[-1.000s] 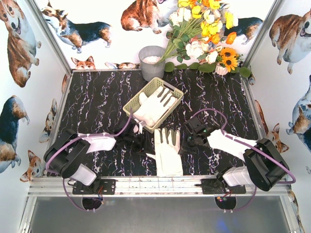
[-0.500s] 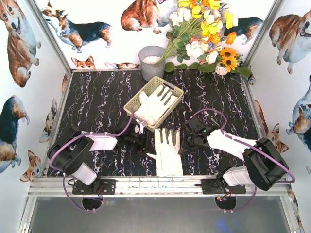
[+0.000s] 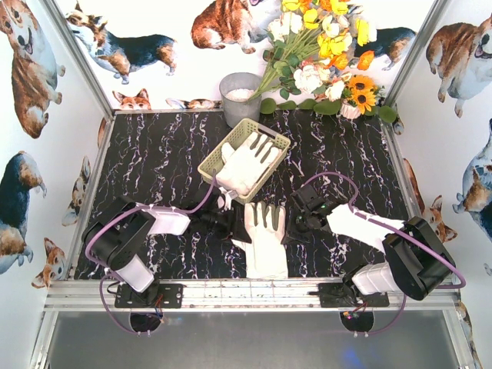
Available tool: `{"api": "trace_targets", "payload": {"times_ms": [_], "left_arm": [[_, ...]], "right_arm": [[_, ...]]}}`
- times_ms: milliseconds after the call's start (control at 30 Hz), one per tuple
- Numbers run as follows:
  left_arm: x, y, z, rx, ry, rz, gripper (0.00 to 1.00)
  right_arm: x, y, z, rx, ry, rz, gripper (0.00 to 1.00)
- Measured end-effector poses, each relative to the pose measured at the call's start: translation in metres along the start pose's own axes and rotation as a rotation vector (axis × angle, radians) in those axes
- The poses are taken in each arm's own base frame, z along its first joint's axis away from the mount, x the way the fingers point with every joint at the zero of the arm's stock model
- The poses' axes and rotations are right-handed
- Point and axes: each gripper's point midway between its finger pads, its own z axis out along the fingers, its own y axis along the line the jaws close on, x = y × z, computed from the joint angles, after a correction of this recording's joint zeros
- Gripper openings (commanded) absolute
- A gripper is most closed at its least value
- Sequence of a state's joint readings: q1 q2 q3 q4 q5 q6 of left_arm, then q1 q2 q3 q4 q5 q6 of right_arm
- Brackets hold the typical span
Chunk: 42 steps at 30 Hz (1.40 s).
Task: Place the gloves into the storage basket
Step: Pick up the glove from the center of the board.
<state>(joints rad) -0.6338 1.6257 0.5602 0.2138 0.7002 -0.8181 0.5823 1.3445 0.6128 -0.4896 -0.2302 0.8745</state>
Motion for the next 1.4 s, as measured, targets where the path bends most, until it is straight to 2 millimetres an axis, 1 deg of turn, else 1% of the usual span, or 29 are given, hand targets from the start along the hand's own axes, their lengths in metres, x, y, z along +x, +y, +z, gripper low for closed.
{"api": "trace_targets", "payload": {"times_ms": [67,167,367,433,500,600,767,900,1000,1167,1333,1400], "left_arm": [[-0.001,-0.001,0.002,0.004,0.0,0.002,0.4],[-0.003,-0.003,0.006,0.014,0.008,0.001,0.35],[-0.001,0.0,0.01,0.007,0.016,-0.001,0.18],[0.0,0.0,0.011,0.004,0.016,-0.002,0.09],[0.0,0.0,0.011,0.004,0.017,-0.003,0.0],[0.0,-0.001,0.011,0.005,0.017,-0.001,0.0],[0.001,-0.003,0.007,0.001,0.014,0.006,0.0],[0.002,-0.008,0.001,-0.001,0.014,0.025,0.0],[0.004,-0.011,-0.003,-0.008,0.02,0.034,0.0],[0.004,-0.022,-0.014,-0.004,0.019,0.065,0.0],[0.004,-0.036,-0.025,0.0,0.016,0.088,0.0],[0.002,-0.044,-0.03,0.006,0.013,0.1,0.0]], "right_arm": [[0.0,0.0,0.0,-0.001,0.0,0.001,0.0],[0.0,0.0,0.0,0.0,0.001,0.007,0.0],[0.0,0.0,0.0,0.001,0.001,0.015,0.0],[0.0,0.0,0.0,0.001,0.001,0.016,0.0],[0.0,0.0,0.0,0.001,0.001,0.016,0.03],[0.0,0.001,0.0,0.003,0.001,0.015,0.15],[-0.004,-0.002,-0.004,0.026,-0.017,-0.003,0.39],[-0.008,0.001,-0.014,0.025,-0.041,-0.031,0.54],[-0.014,0.008,-0.027,-0.012,-0.071,-0.056,0.59],[-0.024,0.023,-0.054,-0.128,-0.111,-0.072,0.63],[-0.025,0.041,-0.079,-0.261,-0.13,-0.089,0.63],[-0.024,0.05,-0.087,-0.316,-0.134,-0.093,0.68]]}}
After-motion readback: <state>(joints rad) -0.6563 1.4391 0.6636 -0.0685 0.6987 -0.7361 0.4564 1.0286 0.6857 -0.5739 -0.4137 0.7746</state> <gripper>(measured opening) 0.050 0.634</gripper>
